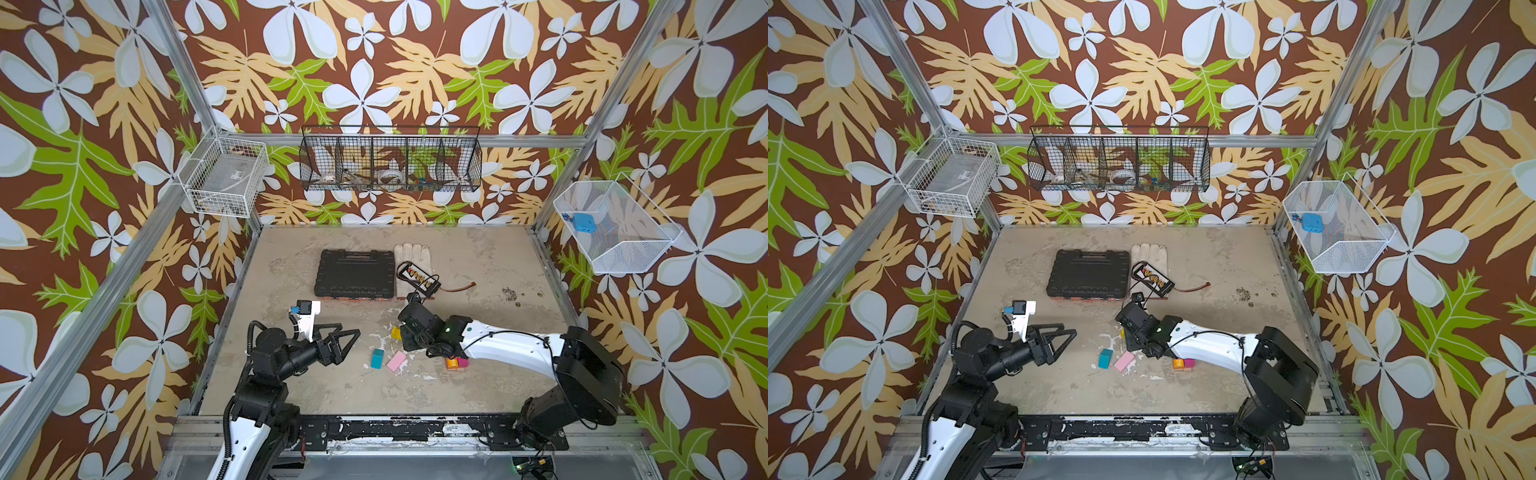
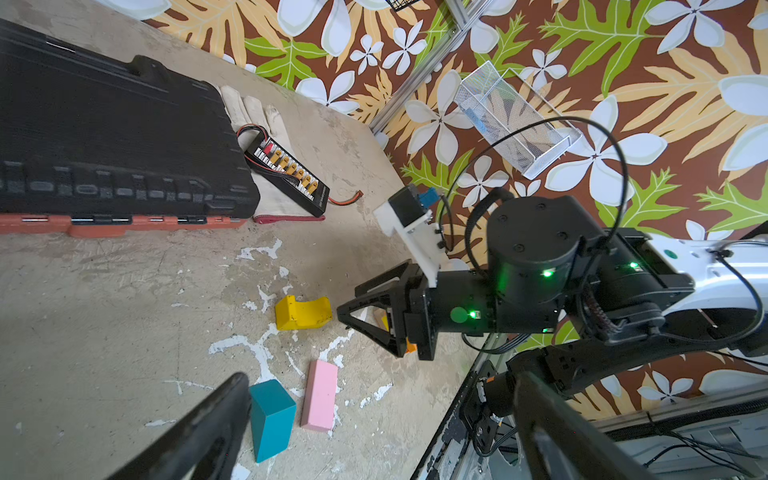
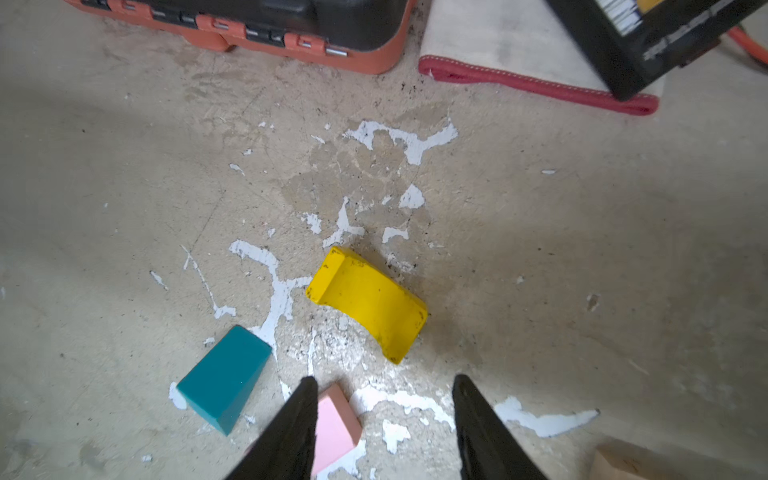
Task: Build the wood block tower
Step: 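Open the right gripper and move it over the yellow arch block, then close the right gripper on the yellow arch block and lift it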
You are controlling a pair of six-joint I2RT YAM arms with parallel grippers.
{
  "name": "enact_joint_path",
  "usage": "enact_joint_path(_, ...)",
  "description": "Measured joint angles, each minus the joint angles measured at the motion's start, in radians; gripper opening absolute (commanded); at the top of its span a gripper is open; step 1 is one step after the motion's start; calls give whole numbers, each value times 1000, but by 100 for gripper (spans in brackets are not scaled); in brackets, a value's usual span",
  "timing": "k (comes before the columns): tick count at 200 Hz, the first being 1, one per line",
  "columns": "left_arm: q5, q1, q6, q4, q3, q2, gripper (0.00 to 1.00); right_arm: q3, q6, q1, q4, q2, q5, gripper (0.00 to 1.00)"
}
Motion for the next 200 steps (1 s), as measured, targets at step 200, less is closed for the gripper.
enact_joint_path(200, 1, 0, -1, 7, -3, -2, 100, 26, 3, -43, 68, 164, 1, 29)
